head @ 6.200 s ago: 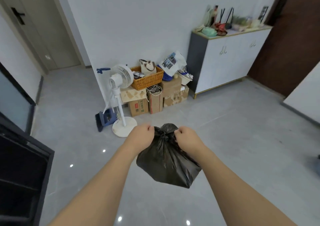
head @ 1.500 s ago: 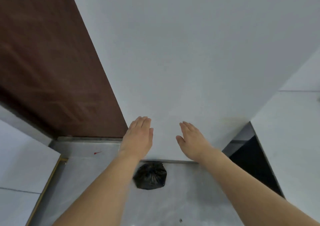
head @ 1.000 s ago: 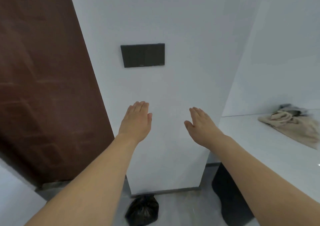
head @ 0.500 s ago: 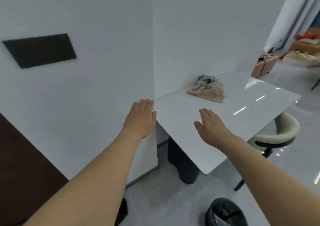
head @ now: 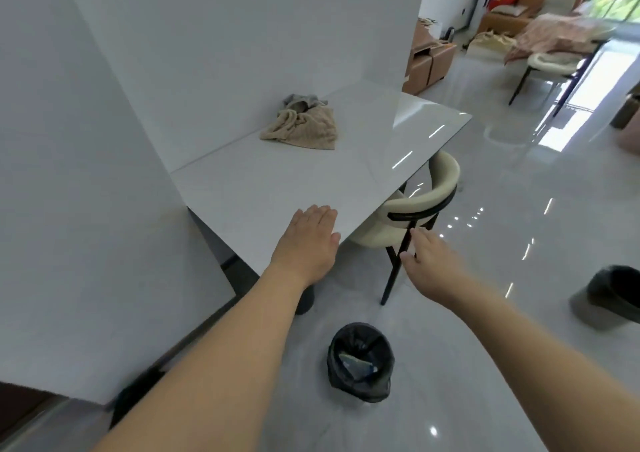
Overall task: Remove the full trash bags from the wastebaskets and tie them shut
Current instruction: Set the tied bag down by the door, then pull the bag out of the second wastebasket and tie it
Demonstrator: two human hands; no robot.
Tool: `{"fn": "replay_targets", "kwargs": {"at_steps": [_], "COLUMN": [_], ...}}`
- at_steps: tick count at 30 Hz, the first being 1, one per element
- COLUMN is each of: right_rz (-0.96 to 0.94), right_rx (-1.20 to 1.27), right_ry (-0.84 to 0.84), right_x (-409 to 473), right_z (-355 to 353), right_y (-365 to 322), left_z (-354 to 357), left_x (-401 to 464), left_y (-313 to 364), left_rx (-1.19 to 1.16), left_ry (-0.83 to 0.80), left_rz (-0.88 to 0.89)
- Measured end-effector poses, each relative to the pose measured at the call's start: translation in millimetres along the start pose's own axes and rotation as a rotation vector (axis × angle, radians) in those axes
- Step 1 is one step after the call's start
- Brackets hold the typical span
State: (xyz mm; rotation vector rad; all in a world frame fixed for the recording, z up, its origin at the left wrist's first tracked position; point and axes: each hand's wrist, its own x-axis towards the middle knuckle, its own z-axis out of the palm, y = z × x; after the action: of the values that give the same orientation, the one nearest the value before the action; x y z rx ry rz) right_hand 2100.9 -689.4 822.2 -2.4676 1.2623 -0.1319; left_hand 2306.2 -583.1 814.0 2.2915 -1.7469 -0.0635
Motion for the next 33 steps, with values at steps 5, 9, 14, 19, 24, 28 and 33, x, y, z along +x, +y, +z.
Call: {"fn": "replay_targets", "kwargs": {"at_steps": [5,9,14,19,24,28,33], "right_rz": [0.145,0.235,0.458,0.791,0.881,0.882,1.057], "right_rx": [0.152,0.268,0.406,0.724,0.911,1.028,1.186], "right_ry": [-0.013,-0.065,-0.23,-0.195,-0.172,-0.215,-0.297], "right_x": [21.1,43.6,62.4,74.9,86.2,93.4,79.9], "right_z": [45.1,137.4,321.2,514.8,662.3,720.5,755.1], "right_y": [61.2,124.0,227.7,323.9,393.1,412.5,418.8], "left_z": [79.9,197.6,403.0,611.4,764.1,811.6,825.5], "left_x": [33.6,42.3,17.0,-15.0,-35.1,-42.1,-45.5], "left_y": [17.8,16.4,-5.3,-64.0,-122.7,-146.9,-157.9], "left_rx": [-0.037,-0.12,-0.411,-0.668,-0.984,-1.156,-1.262], "left_ry": [-0.023,-0.087,-0.144,-0.136,-0.152,-0.268,-0.41], "left_rz": [0.056,0.028,-0.276,-0.758,-1.095,-1.221,-1.304]}}
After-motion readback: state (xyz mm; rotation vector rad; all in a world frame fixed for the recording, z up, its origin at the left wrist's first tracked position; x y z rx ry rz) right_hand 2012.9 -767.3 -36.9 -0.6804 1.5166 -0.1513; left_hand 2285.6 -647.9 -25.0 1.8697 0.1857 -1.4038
